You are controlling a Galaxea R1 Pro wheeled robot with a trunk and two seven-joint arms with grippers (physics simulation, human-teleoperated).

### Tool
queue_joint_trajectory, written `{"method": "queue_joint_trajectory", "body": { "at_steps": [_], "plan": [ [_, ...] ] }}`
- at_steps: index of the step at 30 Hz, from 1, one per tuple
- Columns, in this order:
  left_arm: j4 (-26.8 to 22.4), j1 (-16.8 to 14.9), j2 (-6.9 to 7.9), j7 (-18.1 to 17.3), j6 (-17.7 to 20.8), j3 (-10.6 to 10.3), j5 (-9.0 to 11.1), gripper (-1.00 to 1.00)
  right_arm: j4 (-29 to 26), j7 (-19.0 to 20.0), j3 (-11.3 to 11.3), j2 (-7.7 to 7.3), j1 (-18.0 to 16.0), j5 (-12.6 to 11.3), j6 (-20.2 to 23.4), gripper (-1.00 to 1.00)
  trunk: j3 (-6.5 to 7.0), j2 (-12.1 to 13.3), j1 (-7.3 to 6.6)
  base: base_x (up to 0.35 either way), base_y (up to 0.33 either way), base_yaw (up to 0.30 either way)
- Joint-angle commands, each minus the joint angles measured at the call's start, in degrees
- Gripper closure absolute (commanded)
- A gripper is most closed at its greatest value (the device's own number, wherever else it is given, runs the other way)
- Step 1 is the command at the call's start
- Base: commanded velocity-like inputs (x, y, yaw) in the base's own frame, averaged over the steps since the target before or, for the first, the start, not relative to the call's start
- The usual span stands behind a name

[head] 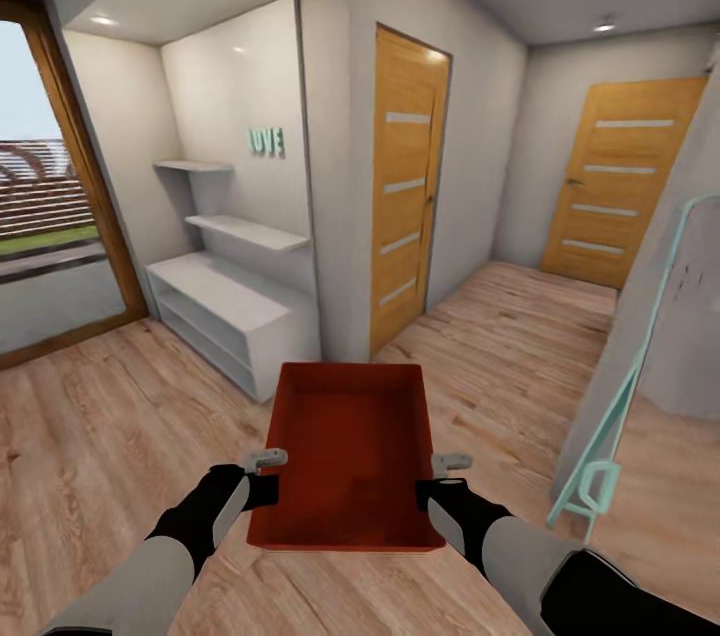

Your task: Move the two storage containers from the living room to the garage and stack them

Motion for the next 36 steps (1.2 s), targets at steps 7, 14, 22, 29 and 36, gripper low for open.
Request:
{"method": "queue_joint_trajectory", "body": {
  "at_steps": [7,14,22,29,36],
  "plan": [
    [-0.03,-0.03,0.05,0.92,0.47,0.33,-1.81,1.0,-0.16,-0.51,-0.24,-0.06,-0.07,1.48,0.38,1.0,-0.13,-0.13,0.07,0.322,0.0,-0.019],
    [-0.03,0.0,0.04,0.92,0.47,0.31,-1.81,1.0,-0.17,-0.51,-0.24,-0.08,-0.07,1.48,0.38,1.0,-0.13,-0.13,0.07,0.322,0.0,-0.001],
    [-0.03,0.0,0.04,0.92,0.47,0.34,-1.81,1.0,-0.16,-0.51,-0.24,-0.15,-0.07,1.48,0.38,1.0,-0.13,-0.13,0.07,0.322,0.0,0.0],
    [-0.03,0.0,0.04,0.92,0.47,0.35,-1.81,1.0,-0.17,-0.51,-0.24,-0.11,-0.08,1.48,0.33,1.0,-0.13,-0.13,0.07,0.322,0.0,-0.034],
    [-0.03,-0.03,0.04,0.92,0.46,0.33,-1.81,1.0,-0.16,-0.51,-0.24,-0.07,-0.09,1.48,0.37,1.0,-0.13,-0.13,0.07,0.322,0.0,-0.212]
  ]
}}
